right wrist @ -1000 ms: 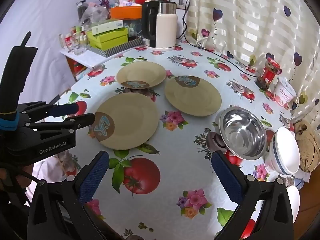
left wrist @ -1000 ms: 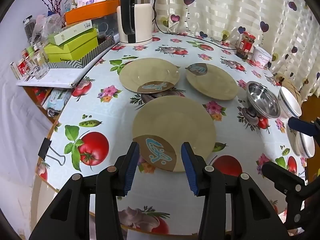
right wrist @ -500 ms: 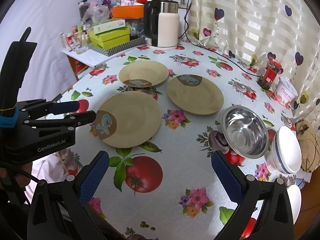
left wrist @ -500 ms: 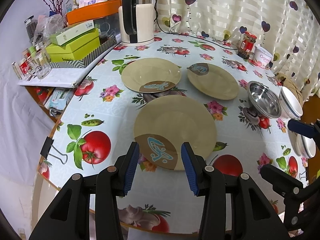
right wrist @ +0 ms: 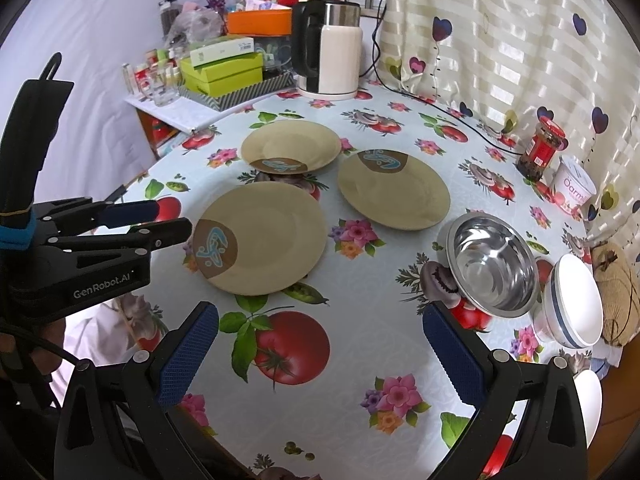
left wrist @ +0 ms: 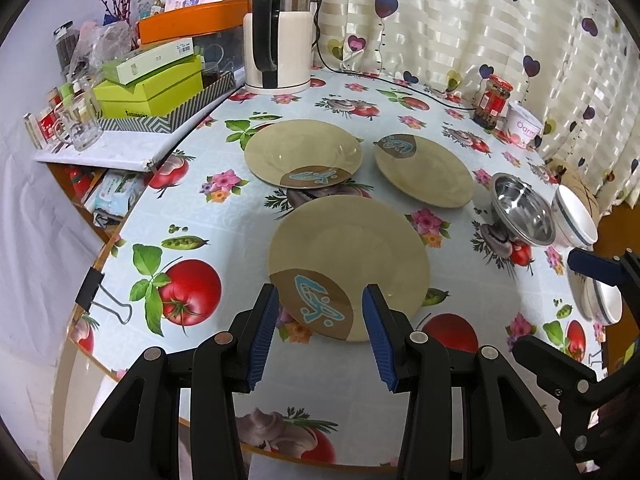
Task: Organize plates and bowls
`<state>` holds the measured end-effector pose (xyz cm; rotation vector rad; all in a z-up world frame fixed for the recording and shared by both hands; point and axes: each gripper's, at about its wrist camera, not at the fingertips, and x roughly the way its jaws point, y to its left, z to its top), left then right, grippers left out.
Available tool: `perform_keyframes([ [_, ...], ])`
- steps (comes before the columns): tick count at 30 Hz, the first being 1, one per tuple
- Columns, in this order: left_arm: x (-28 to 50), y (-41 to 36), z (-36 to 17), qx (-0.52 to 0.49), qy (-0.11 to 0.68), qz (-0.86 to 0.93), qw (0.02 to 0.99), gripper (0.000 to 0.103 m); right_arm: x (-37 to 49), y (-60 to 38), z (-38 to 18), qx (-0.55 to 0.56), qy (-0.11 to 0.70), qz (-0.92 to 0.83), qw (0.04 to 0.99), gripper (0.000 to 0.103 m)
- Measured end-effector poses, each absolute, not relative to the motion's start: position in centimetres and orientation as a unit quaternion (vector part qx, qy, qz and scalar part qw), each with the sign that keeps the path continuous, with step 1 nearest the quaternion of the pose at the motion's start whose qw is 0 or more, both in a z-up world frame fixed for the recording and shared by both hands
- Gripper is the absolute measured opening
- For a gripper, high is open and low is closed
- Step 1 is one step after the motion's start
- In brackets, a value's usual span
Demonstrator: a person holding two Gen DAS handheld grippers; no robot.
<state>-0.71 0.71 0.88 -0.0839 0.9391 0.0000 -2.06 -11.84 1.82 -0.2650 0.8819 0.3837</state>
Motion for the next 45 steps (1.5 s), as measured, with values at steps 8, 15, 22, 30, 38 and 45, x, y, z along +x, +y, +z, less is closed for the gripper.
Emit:
perform_keyframes([
  [8,-0.9,0.5,1.0,-0.034,0.450,0.000,0.892,0.045,-2.1,-11.8,1.9,-0.128,0.423,0.184,0.878,0.103],
  [15,-1.0,0.5,1.2,-0.034,0.446,0.000,0.894,0.045,-2.1,-11.8,1.9,-0.128,0.423,0.184,0.878,0.103],
  [22,-1.0,0.7,1.3,-0.035,0.444,0.000,0.895,0.045,-2.1,-11.8,1.9,-0.128,0.423,0.185,0.878,0.103],
  [30,-0.9,0.8,1.4,-0.038,0.442,-0.003,0.896,0.045,-1.8,-12.0,2.1,-0.127,0.423,0.185,0.878,0.103],
  [38,-0.9,0.9,1.4,-0.038,0.442,-0.003,0.896,0.045,-2.1,-11.2,1.7,-0.121,0.421,0.189,0.879,0.103],
  [45,-0.8,0.9,1.4,-0.038,0.442,-0.002,0.896,0.045,-2.0,-11.3,1.6,-0.115,0.420,0.194,0.879,0.103],
])
